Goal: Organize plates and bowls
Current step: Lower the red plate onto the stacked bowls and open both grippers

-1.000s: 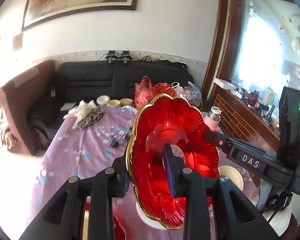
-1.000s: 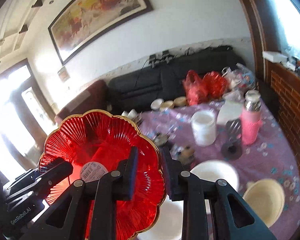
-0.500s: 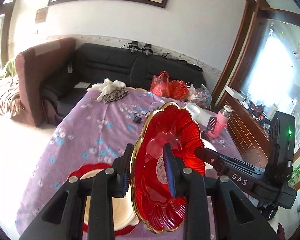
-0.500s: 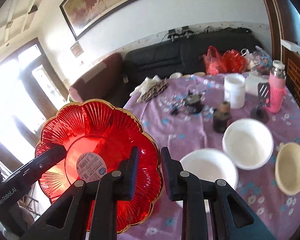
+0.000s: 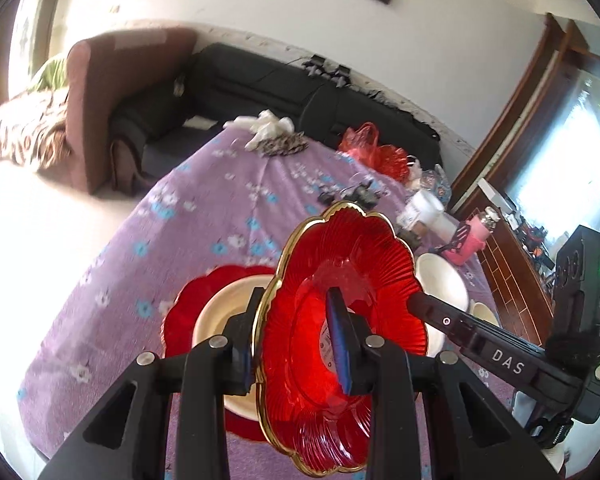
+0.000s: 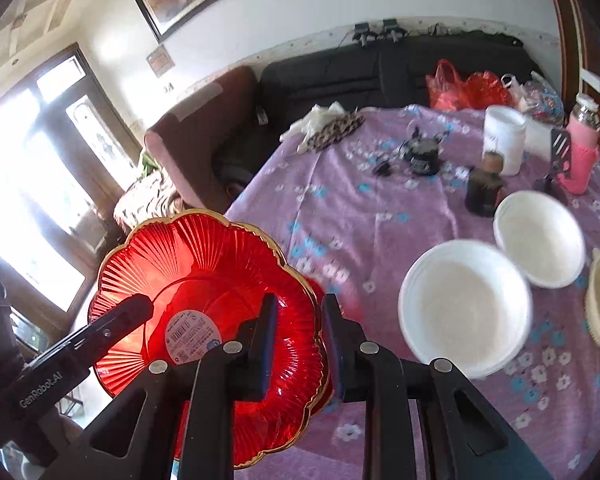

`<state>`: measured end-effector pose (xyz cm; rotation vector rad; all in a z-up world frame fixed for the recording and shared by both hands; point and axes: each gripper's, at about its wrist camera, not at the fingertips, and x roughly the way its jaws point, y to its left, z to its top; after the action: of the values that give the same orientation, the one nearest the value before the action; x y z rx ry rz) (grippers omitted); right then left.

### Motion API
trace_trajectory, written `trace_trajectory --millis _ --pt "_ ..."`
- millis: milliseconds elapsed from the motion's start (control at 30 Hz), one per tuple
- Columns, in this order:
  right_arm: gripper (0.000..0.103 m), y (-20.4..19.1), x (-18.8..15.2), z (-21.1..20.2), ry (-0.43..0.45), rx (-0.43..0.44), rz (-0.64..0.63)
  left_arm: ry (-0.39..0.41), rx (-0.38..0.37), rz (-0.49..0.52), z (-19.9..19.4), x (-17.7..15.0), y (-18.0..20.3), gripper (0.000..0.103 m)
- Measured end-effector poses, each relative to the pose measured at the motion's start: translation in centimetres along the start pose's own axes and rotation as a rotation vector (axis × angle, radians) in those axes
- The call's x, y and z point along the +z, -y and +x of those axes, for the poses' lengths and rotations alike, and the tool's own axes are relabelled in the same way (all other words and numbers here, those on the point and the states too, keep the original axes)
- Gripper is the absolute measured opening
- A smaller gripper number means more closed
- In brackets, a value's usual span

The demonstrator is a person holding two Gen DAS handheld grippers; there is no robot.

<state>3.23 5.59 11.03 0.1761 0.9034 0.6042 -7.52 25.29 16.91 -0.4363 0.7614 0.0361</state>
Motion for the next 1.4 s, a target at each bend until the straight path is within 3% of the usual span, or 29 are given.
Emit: trace_trajectory --millis 400,833,1200,1267,1400 --pt "0.025 -2.3 -0.5 5.0 -0.083 -0.041 -0.041 -0.12 0.014 -0.119 4.5 -1.3 -6.0 0.028" --pt "0.025 -1.1 -0.4 7.4 -0.125 -0.062 -0.022 -0.171 0.05 -0.109 7.3 -1.5 -6.3 0.031" --pt "0.025 -0.9 -0.6 8.1 -0.139 -0.06 -0.01 -0.169 0.096 -0.082 8.2 -1.7 -6.3 0.036" --pt "0.025 -0.8 -0.6 8.2 -0.136 -0.059 -0.005 -0.17 0.107 -0.077 8.4 -1.8 -6.2 0.04" --pt "0.025 -0.9 -0.5 7.8 -0.113 -0.051 -0.002 -0.154 0.131 -0.07 8.3 -1.9 -6.0 0.057"
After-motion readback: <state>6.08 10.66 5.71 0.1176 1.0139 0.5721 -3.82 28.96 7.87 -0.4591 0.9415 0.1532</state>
